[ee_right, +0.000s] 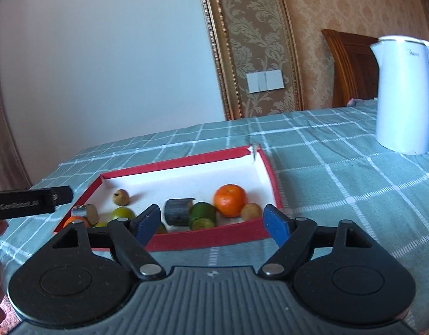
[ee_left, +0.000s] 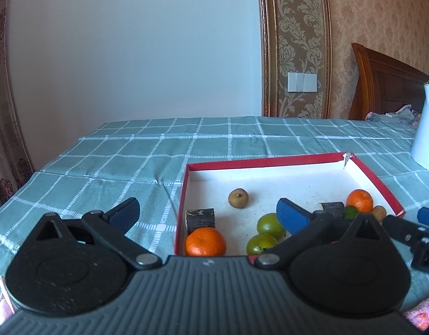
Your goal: Organize fruits
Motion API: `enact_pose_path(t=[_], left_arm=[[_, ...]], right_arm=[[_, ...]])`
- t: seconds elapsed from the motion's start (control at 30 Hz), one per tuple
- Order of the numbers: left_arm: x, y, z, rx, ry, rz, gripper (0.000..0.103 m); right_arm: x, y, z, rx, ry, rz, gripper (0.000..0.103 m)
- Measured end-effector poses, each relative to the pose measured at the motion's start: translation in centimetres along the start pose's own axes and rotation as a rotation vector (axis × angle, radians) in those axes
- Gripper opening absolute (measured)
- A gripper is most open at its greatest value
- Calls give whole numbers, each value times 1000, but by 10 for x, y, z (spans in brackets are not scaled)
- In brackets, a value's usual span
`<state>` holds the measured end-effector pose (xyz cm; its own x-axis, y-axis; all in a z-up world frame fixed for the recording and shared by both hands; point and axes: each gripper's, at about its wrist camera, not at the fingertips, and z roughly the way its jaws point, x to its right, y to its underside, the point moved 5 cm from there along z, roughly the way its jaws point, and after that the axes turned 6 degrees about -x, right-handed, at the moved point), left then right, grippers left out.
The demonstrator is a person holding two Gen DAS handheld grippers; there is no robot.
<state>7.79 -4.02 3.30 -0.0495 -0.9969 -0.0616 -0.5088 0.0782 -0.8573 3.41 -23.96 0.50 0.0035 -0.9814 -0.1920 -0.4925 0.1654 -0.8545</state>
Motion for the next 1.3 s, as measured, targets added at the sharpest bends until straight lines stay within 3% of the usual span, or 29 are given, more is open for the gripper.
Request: enact_pose_path(t=[0.33,1.1,1.2,1.3], left_arm=[[1,11,-13,-14,3,-8,103],[-2,15,-22,24,-20,-22,103],[-3,15,-22,20,-22,-26,98],[-4,15,-22,22,-29,-23,101]], right_arm=[[-54,13,-2,-60,-37,-14,81],[-65,14,-8,-45,-56,-35,81],[-67,14,-8,-43,-58,-37,81],[-67,13,-9,-41,-57,-38,81]])
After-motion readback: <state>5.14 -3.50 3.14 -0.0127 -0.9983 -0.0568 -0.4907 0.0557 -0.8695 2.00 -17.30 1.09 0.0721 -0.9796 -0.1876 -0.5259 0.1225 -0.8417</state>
